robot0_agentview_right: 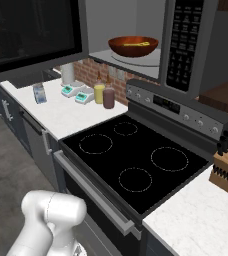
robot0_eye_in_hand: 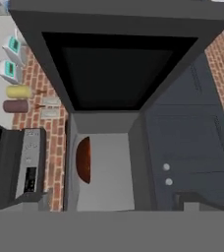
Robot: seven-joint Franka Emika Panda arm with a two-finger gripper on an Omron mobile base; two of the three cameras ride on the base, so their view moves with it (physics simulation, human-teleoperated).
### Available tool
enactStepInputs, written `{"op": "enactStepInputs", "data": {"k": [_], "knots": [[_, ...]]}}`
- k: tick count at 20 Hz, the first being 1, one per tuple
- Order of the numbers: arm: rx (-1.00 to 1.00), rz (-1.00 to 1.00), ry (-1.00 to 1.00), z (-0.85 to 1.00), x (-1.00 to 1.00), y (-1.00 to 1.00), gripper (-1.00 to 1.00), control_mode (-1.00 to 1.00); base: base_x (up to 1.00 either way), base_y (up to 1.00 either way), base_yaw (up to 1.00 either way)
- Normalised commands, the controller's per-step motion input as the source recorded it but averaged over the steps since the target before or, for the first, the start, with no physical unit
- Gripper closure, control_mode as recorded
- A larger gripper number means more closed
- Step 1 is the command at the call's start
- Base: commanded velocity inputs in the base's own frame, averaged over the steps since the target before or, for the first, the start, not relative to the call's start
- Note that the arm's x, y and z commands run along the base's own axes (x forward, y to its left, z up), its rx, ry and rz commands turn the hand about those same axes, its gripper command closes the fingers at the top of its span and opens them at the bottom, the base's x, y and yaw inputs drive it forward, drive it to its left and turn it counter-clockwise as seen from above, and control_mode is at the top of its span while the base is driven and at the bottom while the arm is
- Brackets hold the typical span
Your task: Pick the cucumber from the sink and place it in the bowl. Then pick the bowl and place it in the microwave. Then close the microwave door and press the start button.
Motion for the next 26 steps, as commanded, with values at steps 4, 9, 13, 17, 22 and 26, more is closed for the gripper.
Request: {"op": "enactStepInputs", "data": {"k": [4,9,13,17,22,26], "knots": [[0.0,-0.02,-0.12,-0.56,0.27,0.94,-1.0,-1.0,0.0,0.0,0.0],[0.02,-0.05,0.0,-0.47,0.33,0.94,-1.0,-1.0,0.0,0.0,0.0],[0.01,-0.03,-0.02,-0.35,0.32,0.84,-1.0,-1.0,0.0,0.0,0.0],[0.0,-0.01,-0.04,-0.34,0.4,0.75,-1.0,-1.0,0.0,0.0,0.0],[0.0,0.0,-0.06,-0.37,0.5,0.6,-1.0,-1.0,0.0,0.0,0.0],[0.0,0.0,-0.03,-0.33,0.62,0.51,-1.0,-1.0,0.0,0.0,0.0]]}}
